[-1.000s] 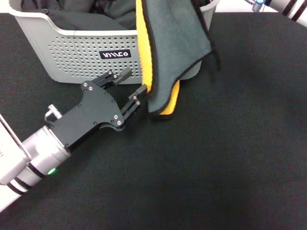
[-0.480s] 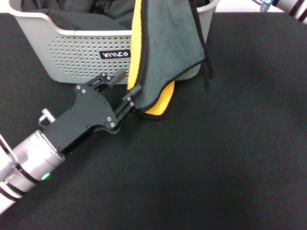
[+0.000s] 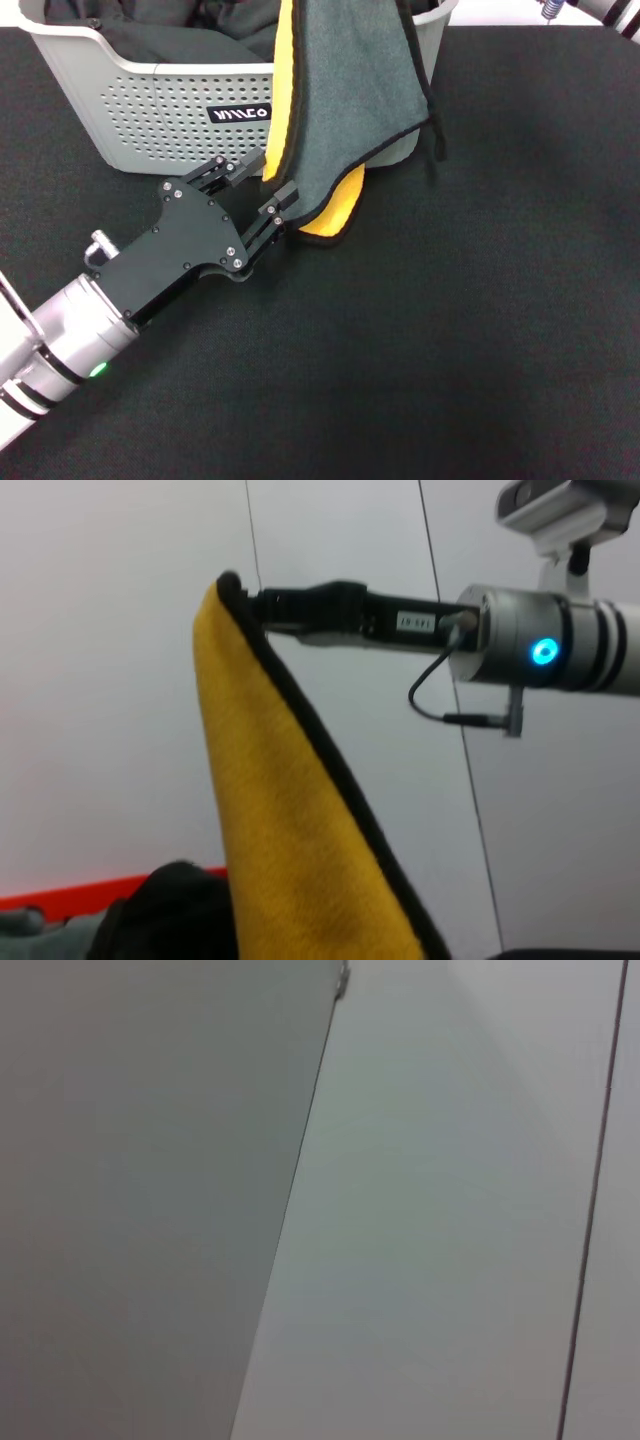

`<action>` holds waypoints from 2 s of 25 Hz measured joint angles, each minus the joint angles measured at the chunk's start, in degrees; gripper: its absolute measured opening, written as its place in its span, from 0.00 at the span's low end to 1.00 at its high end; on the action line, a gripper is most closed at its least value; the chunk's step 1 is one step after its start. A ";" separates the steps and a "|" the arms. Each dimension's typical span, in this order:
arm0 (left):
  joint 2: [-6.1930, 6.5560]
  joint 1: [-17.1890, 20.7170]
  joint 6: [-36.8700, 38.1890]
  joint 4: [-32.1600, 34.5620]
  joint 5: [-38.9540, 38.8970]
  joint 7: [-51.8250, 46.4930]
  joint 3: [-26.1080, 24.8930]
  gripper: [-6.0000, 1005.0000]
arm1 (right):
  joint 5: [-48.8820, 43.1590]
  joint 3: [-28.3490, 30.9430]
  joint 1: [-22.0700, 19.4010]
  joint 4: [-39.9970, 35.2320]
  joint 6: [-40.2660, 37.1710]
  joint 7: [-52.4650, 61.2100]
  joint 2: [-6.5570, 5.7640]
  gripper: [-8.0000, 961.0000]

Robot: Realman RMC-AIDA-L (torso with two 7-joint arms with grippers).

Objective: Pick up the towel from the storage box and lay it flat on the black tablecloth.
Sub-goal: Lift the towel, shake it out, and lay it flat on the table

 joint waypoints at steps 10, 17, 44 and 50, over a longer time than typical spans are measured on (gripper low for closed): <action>-0.11 -1.07 -2.92 0.10 -0.53 -0.01 -0.34 0.44 | 0.02 -0.09 -0.08 -0.23 0.74 0.30 0.00 0.10; -0.11 -1.30 -4.39 0.04 -1.64 -0.31 -0.34 0.43 | 0.17 0.04 -0.38 -0.20 1.61 0.39 -0.01 0.11; 0.14 -1.21 -4.69 0.40 -2.11 -6.05 0.01 0.11 | 0.38 0.11 -1.29 -0.16 2.10 0.45 -0.01 0.12; 0.36 -0.96 -2.26 0.51 -2.09 -7.90 0.01 0.04 | 0.32 0.10 -3.24 -0.26 4.25 0.62 0.00 0.12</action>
